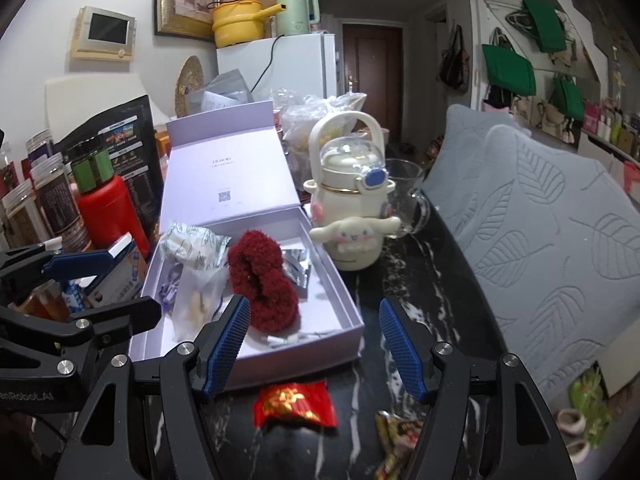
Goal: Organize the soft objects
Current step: 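Open both tools and move them back toward the two snack packets, then grasp the red snack packet with left tool while right tool reaches green snack bag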
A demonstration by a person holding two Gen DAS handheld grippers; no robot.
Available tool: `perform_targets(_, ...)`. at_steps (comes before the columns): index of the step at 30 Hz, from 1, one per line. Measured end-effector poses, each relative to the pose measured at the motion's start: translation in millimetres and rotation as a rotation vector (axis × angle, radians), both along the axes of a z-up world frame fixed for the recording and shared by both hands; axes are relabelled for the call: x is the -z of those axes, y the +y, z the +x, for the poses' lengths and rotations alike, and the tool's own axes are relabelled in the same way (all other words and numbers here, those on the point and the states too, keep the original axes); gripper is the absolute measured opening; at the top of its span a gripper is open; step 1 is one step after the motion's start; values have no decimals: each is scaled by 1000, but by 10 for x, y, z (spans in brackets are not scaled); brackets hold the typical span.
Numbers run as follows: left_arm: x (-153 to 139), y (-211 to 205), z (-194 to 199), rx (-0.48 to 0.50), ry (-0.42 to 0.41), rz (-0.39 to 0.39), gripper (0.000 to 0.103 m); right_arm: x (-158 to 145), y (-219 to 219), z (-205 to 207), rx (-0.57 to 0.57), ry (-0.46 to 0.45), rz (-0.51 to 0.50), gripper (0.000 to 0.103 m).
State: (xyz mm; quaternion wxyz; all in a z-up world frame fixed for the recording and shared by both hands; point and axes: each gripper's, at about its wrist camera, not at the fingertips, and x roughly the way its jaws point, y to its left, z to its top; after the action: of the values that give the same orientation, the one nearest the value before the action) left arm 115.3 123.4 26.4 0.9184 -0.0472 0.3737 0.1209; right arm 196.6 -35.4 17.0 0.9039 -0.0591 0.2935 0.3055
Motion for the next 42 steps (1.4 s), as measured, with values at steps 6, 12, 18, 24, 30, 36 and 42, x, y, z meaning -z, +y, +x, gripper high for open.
perform_targets(6, -41, -178, -144, 31, -32, -25, 74, -86, -203, -195, 19, -25, 4, 68)
perform_targets(12, -55, -296, -292, 62, -56, -66, 74, -112, -347, -385, 27, -30, 0, 69)
perform_targets(18, -47, -406, -441, 82, -70, -73, 74, -83, -445, -581, 28, -41, -4, 72)
perform_targets(24, 56, -465, -557, 95, -59, -95, 74, 7, -532, -717, 31, -26, -7, 80)
perform_targets(30, 250, -500, -608, 107, -34, -140, 74, 142, -596, -761, 48, -4, -25, 83)
perform_targets(36, 415, -529, -645, 112, -23, -173, 74, 314, -685, -747, 77, 51, -36, 83)
perform_targets(42, 619, -576, -634, 118, 7, -213, 74, 522, -782, -737, 87, 103, -51, 83)
